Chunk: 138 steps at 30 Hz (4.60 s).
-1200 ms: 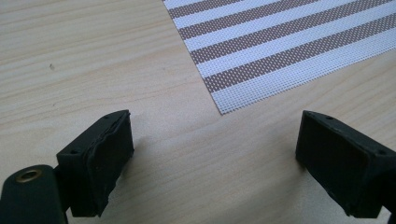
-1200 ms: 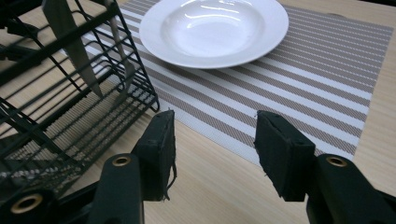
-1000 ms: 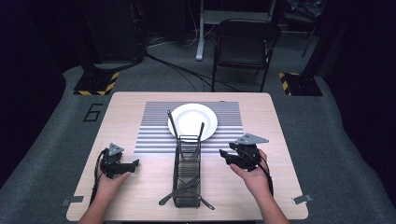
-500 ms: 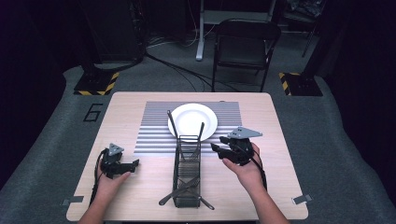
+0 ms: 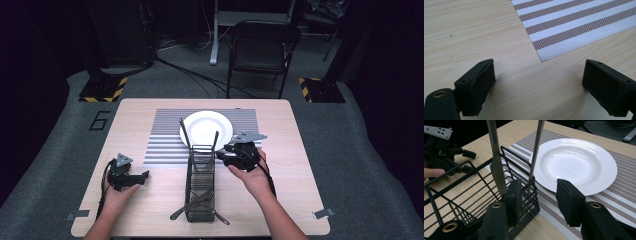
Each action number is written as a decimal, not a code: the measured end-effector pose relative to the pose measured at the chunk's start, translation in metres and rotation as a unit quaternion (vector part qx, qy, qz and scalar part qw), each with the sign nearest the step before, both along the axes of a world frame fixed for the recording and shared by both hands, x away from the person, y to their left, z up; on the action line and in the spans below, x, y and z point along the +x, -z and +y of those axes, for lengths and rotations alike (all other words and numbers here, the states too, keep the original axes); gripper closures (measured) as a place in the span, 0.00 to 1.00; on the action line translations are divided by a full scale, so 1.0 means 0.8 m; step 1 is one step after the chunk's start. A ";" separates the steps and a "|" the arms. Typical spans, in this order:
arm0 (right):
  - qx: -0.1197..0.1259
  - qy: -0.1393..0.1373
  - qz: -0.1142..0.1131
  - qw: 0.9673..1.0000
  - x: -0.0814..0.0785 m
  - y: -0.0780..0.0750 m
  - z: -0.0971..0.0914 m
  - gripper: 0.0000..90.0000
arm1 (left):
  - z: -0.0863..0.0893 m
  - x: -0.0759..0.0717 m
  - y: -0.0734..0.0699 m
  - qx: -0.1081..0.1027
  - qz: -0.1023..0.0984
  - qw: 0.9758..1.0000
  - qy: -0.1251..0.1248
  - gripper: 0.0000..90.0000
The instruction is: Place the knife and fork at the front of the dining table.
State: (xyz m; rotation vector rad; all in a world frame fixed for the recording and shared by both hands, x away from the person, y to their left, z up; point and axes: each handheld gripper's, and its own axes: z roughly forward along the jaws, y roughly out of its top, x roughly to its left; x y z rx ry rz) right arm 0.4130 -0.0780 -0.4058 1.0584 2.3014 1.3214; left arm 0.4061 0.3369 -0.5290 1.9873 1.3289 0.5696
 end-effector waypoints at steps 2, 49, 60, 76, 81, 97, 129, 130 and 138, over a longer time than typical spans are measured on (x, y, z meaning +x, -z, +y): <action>-0.001 -0.002 -0.001 1.000 0.002 -0.001 0.003 0.63 | 0.000 0.000 0.000 0.000 0.000 1.000 0.000 0.12; -0.023 -0.021 -0.036 0.999 0.004 0.000 0.054 0.94 | -0.001 0.002 0.000 -0.001 -0.001 1.000 0.002 0.12; -0.041 -0.014 -0.034 0.998 0.001 0.010 0.060 0.94 | -0.001 0.002 0.000 -0.001 -0.002 1.000 0.001 0.12; -0.056 -0.022 -0.031 0.998 0.001 0.015 0.067 0.96 | -0.001 0.002 0.000 -0.001 -0.002 1.000 0.002 0.12; -0.051 -0.022 -0.025 0.998 0.003 0.015 0.066 0.96 | -0.001 0.002 0.000 -0.001 -0.002 1.000 0.002 0.12; -0.033 -0.027 -0.013 0.999 0.004 0.002 0.061 0.97 | -0.001 0.002 0.000 -0.001 -0.002 1.000 0.002 0.12; -0.017 -0.054 -0.015 0.998 -0.012 -0.087 0.050 0.97 | -0.001 0.002 0.000 -0.001 -0.002 1.000 0.002 0.12; -0.014 -0.054 -0.014 0.998 -0.013 -0.091 0.049 0.97 | -0.001 0.002 0.000 -0.001 -0.002 1.000 0.002 0.12; -0.008 -0.064 -0.019 0.998 -0.017 -0.117 0.045 0.97 | -0.001 0.002 0.000 -0.001 -0.002 1.000 0.002 0.12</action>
